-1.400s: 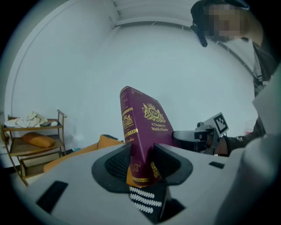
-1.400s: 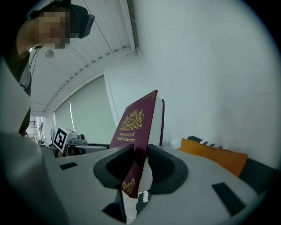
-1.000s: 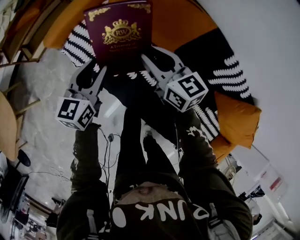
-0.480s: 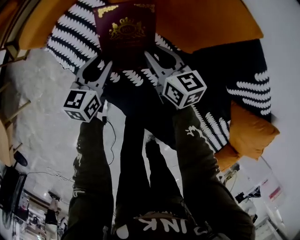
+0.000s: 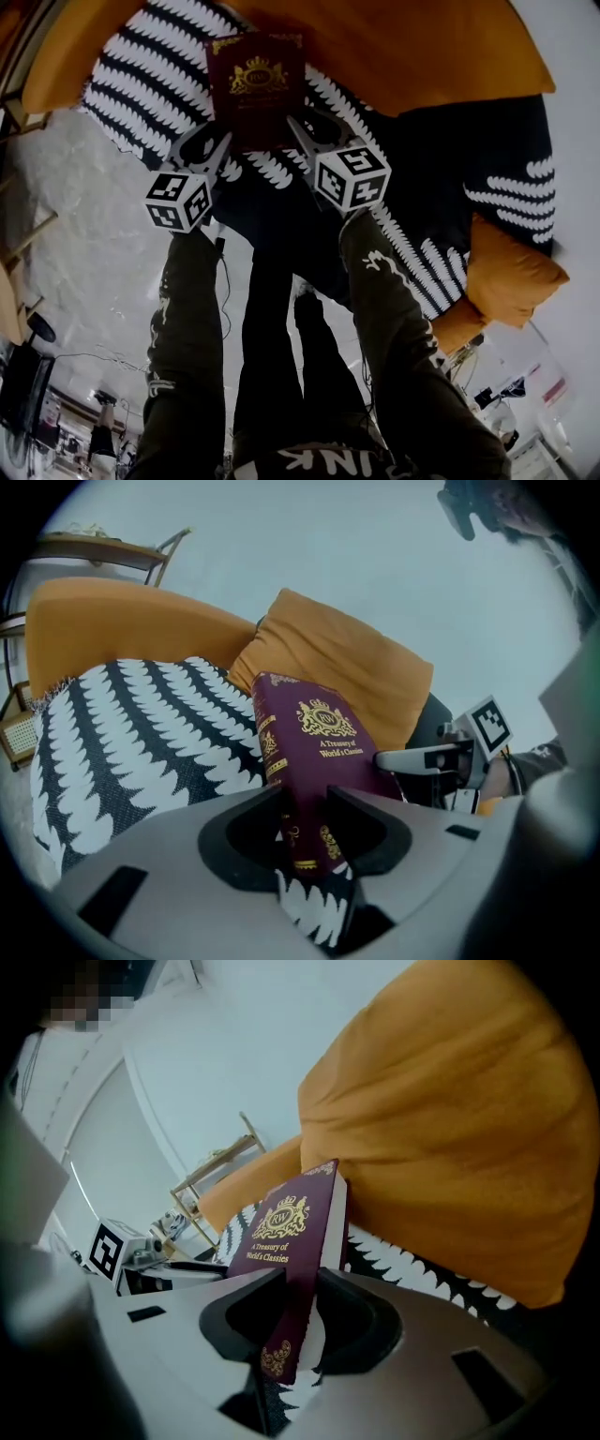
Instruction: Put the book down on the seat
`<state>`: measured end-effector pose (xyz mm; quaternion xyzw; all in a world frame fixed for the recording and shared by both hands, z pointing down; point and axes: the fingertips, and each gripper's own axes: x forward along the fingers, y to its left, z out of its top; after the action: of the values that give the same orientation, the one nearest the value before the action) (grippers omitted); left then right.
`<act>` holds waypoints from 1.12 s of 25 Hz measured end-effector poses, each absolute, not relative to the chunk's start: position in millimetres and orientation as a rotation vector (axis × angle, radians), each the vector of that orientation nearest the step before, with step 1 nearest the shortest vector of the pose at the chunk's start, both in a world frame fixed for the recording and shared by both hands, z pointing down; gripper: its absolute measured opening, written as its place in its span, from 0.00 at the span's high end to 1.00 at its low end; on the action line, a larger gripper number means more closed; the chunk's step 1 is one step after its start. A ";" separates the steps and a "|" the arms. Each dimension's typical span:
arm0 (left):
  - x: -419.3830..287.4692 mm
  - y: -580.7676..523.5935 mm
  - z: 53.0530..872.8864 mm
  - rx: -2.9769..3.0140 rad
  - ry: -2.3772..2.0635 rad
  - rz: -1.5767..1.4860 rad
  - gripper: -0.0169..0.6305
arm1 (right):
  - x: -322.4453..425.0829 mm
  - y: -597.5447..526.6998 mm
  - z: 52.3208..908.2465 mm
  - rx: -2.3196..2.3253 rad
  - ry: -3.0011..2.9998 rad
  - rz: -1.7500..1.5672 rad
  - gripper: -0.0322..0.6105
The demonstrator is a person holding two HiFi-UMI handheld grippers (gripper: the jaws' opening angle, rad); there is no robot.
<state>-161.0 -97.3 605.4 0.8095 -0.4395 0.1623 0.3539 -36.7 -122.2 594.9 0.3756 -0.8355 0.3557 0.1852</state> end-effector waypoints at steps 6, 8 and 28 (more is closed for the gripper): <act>-148.0 -107.1 598.2 2.110 -1.116 0.327 0.73 | -20.0 -132.1 586.9 1.069 -2.398 0.897 0.76; -144.8 -105.4 596.6 2.128 -1.130 0.307 0.76 | -8.8 -130.4 587.7 1.109 -2.406 0.894 0.76; -139.8 -98.3 351.6 2.487 -1.438 0.123 0.97 | -9.5 -115.7 365.0 1.217 -2.659 0.349 0.94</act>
<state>-139.8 -98.3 351.6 0.8573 -0.4957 0.0424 0.1326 -9.5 -115.7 365.0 0.4112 -0.8986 0.1179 0.0982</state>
